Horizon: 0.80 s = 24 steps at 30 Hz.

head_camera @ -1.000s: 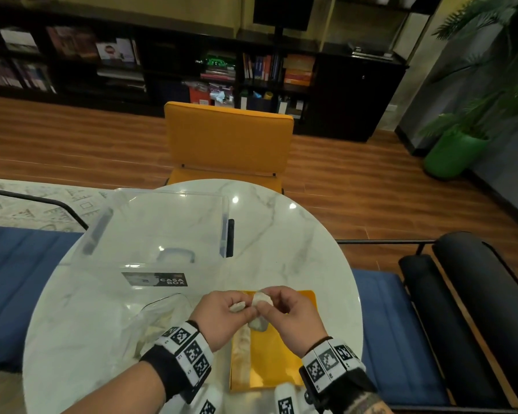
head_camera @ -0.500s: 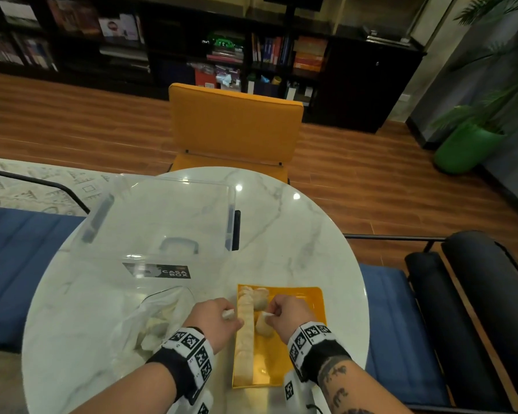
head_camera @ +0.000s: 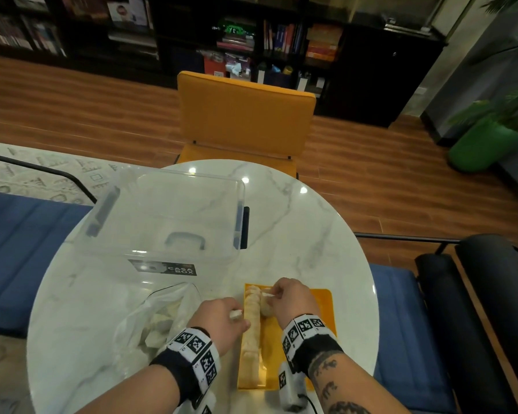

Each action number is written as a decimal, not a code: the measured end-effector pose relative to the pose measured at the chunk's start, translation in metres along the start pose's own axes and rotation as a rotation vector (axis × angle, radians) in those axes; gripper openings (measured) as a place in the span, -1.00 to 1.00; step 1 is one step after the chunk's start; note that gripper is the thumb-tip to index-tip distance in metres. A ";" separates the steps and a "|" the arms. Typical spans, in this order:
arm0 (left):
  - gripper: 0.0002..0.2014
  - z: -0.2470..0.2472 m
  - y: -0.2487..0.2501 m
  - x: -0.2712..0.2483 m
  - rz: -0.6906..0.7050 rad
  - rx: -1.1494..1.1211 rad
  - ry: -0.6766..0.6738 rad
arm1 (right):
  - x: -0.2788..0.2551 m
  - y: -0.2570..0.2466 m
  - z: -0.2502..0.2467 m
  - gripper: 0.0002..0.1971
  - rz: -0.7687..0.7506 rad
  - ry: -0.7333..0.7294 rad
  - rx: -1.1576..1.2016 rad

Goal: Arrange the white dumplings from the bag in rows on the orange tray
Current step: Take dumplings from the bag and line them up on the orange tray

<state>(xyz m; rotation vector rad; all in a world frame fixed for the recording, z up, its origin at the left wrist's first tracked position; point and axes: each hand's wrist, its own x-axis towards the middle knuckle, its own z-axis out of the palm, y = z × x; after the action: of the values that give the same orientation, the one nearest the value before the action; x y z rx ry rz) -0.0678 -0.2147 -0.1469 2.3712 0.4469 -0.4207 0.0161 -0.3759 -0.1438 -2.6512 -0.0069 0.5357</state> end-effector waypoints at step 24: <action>-0.67 -0.017 0.028 -0.015 0.175 -0.185 -0.039 | -0.068 -0.025 -0.028 -0.88 -0.274 -0.192 0.540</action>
<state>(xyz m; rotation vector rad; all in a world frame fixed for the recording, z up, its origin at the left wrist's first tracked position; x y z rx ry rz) -0.0666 -0.2265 -0.1129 2.1968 0.2461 -0.3291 -0.0346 -0.3709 -0.0845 -2.0271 -0.2447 0.5979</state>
